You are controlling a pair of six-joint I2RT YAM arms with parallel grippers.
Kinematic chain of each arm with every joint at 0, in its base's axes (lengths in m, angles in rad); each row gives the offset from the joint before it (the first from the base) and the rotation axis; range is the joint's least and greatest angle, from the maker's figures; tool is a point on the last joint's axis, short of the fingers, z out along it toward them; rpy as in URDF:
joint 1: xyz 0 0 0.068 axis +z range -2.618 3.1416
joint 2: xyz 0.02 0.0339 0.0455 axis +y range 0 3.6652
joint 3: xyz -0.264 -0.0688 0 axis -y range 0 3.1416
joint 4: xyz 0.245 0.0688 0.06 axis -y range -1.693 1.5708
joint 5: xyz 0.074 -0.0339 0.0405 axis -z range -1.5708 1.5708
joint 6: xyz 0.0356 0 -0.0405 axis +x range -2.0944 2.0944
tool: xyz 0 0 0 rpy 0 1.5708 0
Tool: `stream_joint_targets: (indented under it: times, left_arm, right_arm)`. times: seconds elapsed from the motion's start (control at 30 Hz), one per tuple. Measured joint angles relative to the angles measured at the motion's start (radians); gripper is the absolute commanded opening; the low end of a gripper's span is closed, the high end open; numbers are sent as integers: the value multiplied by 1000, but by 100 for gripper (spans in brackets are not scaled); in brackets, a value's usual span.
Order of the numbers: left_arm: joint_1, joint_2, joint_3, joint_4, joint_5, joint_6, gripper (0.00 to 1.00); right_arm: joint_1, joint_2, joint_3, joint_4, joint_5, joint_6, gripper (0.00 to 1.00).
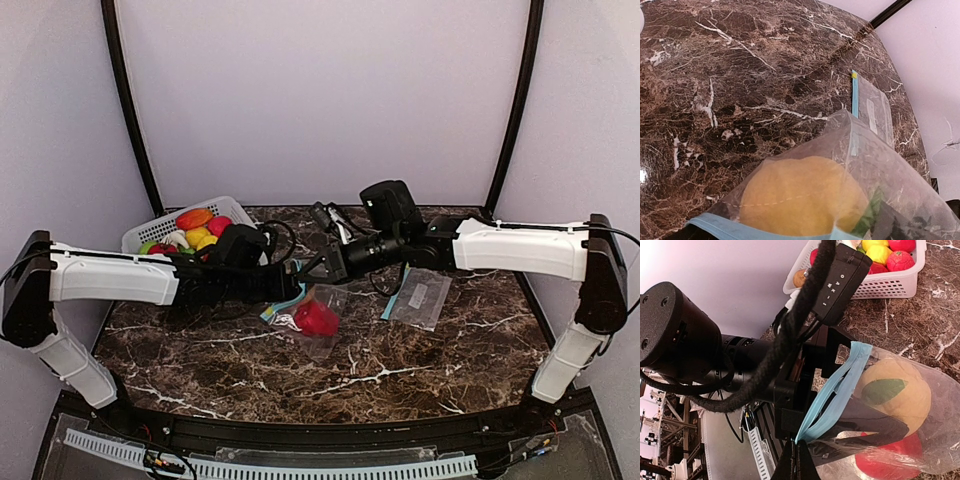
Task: Place the food in the zip-top bag and seal the zipper
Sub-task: Place the fake fruit in the zipper food storage bag.
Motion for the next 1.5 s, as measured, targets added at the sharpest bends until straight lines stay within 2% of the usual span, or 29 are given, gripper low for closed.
stream_joint_targets:
  times: [0.2, 0.4, 0.5, 0.7, 1.0, 1.17, 1.5]
  left_arm:
    - [2, -16, -25, 7, 72, -23, 92]
    - [1, -47, -45, 42, 101, -31, 82]
    - [2, -48, -47, 64, 109, -34, 82]
    - [2, -48, -63, 109, 118, -37, 83]
    - [0, -49, -92, 204, 95, 1, 94]
    - [-8, -99, -99, 162, 94, 27, 98]
    - [-17, -273, -113, 11, 199, 58, 99]
  right_arm:
    - [5, 0, 0, 0, -6, 0, 0]
    - [8, 0, -1, 23, -32, 10, 0]
    - [8, 0, -3, 43, -39, 17, 0]
    - [5, -1, -11, 61, -49, 26, 0]
    - [3, -28, -45, 111, -50, 60, 0]
    - [3, -64, -85, 125, -15, 79, 0]
    - [-24, -69, -112, 127, 37, 101, 0]
